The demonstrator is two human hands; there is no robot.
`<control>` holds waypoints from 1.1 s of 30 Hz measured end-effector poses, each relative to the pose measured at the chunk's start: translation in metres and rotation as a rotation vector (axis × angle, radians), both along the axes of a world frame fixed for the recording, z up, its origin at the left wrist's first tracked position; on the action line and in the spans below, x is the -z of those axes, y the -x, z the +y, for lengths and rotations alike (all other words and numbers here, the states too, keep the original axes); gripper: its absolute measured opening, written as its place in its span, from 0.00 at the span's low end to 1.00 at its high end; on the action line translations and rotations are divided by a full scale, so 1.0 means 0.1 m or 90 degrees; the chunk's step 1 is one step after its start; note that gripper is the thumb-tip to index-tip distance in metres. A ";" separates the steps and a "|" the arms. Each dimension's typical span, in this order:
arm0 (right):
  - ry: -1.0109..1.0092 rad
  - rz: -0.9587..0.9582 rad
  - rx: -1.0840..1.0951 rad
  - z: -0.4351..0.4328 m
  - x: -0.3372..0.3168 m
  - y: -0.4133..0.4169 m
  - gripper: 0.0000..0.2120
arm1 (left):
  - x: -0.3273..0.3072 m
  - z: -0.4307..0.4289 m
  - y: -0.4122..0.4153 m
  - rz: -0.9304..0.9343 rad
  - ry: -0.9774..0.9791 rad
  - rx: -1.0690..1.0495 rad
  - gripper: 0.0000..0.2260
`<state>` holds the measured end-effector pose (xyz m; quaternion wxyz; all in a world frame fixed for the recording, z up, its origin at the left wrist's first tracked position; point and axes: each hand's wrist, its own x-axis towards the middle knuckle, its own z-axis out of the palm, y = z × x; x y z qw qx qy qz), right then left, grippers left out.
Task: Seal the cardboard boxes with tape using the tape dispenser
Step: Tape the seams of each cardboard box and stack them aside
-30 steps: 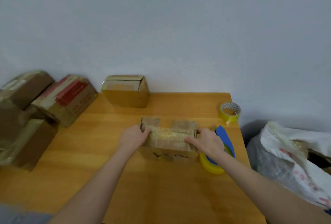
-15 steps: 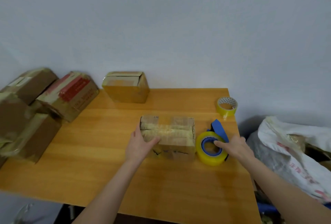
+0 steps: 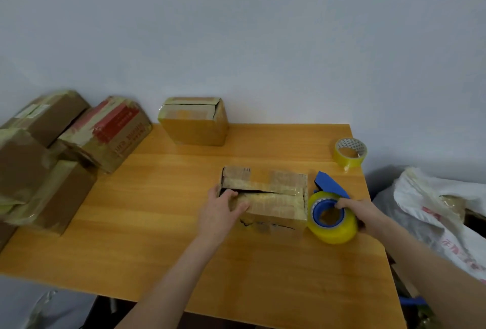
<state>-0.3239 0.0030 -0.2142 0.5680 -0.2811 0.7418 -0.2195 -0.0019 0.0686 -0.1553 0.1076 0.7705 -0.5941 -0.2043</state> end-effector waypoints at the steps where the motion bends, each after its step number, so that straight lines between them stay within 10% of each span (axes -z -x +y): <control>1: -0.010 -0.044 0.017 -0.01 -0.01 0.00 0.19 | -0.01 0.01 0.00 -0.005 0.003 -0.001 0.23; 12: 0.226 0.086 -0.060 0.02 -0.84 0.18 0.25 | -0.12 -0.16 -0.21 -0.149 0.025 0.282 0.46; 23: 0.324 -0.034 -0.374 0.05 -1.73 -0.60 0.37 | 0.07 -0.03 -0.02 -0.162 -0.028 0.277 0.39; 33: 0.316 -0.079 -0.476 -0.07 -1.68 -0.79 0.39 | -0.26 0.01 -0.16 0.163 0.120 0.080 0.28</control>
